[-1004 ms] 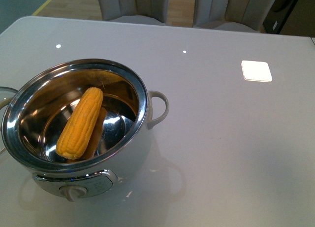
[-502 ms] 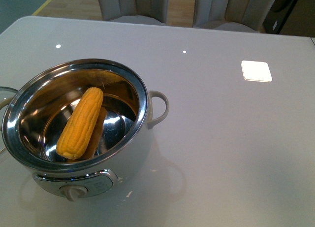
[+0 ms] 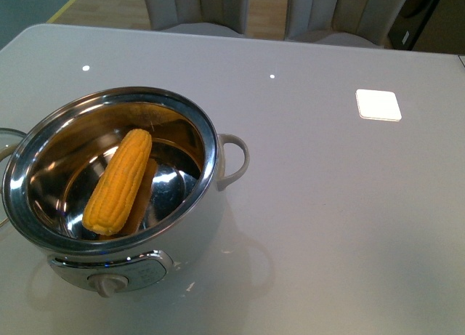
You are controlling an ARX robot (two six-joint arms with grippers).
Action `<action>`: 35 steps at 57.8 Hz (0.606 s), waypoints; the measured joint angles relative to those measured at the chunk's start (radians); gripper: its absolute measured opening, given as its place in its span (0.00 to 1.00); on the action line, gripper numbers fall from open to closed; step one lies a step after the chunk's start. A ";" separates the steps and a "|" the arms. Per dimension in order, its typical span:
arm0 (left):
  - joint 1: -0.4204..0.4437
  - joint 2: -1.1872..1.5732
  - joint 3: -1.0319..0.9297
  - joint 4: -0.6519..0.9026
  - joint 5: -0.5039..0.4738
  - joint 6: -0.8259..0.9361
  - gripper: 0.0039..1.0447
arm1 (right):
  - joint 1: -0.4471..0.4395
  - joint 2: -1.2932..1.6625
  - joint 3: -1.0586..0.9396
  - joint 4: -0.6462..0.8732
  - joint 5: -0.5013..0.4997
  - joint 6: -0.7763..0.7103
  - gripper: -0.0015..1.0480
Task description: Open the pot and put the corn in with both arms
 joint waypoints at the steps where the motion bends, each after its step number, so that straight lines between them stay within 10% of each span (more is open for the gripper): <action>1: 0.000 0.000 0.000 0.000 0.000 0.000 0.94 | 0.000 -0.026 0.000 -0.040 -0.002 0.000 0.02; 35: 0.000 0.000 0.000 0.000 0.000 0.000 0.94 | 0.000 -0.134 0.000 -0.129 0.000 0.000 0.02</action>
